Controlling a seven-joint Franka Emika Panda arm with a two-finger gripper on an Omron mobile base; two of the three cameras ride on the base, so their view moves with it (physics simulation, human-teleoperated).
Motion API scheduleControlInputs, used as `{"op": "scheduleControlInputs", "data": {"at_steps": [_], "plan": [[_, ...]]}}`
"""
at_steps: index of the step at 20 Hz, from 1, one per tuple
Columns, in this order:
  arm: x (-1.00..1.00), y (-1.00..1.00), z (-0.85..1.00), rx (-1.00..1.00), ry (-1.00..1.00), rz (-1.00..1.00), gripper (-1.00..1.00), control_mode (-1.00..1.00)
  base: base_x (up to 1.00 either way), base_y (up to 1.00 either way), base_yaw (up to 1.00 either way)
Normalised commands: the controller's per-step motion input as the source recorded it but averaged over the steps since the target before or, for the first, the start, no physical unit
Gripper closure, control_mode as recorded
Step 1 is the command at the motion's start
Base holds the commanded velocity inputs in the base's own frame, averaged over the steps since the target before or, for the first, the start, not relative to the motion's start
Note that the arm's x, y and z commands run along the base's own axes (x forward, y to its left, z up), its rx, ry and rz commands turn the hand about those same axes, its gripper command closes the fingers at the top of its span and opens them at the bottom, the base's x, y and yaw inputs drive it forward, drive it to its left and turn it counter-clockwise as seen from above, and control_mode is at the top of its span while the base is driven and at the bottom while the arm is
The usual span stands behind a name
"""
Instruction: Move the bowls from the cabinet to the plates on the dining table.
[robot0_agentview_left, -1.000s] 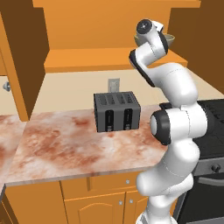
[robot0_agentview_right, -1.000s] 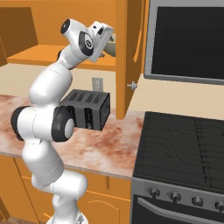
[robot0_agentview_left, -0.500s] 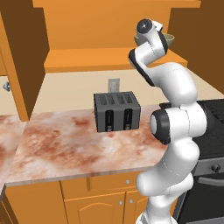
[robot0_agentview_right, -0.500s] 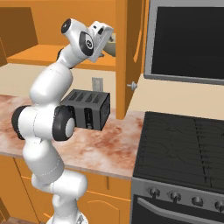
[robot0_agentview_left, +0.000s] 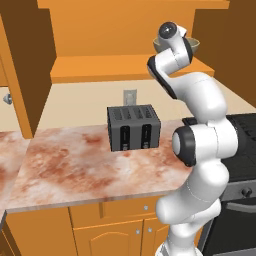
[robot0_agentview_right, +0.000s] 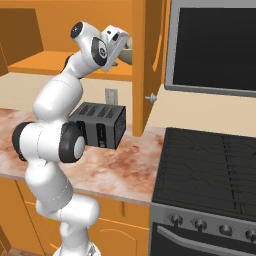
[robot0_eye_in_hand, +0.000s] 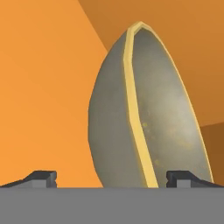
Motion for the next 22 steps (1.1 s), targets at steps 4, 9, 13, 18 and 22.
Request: {"op": "scheduleControlInputs", "data": {"at_steps": [4,9,13,18,22], "plan": [[0.0,0.0,-0.38,0.01,0.0,0.04,-1.0,-1.0,0.0,0.0,0.0],[0.0,0.0,-0.54,0.0,0.0,0.04,-1.0,-1.0,0.0,0.0,0.0],[0.0,0.0,-0.48,0.0,0.01,0.04,1.0,-1.0,0.0,0.0,0.0],[0.0,0.0,-0.21,0.01,0.0,0.02,1.0,-1.0,0.0,0.0,0.0],[0.0,0.0,-0.16,0.02,0.0,0.01,1.0,-1.0,0.0,0.0,0.0]]}}
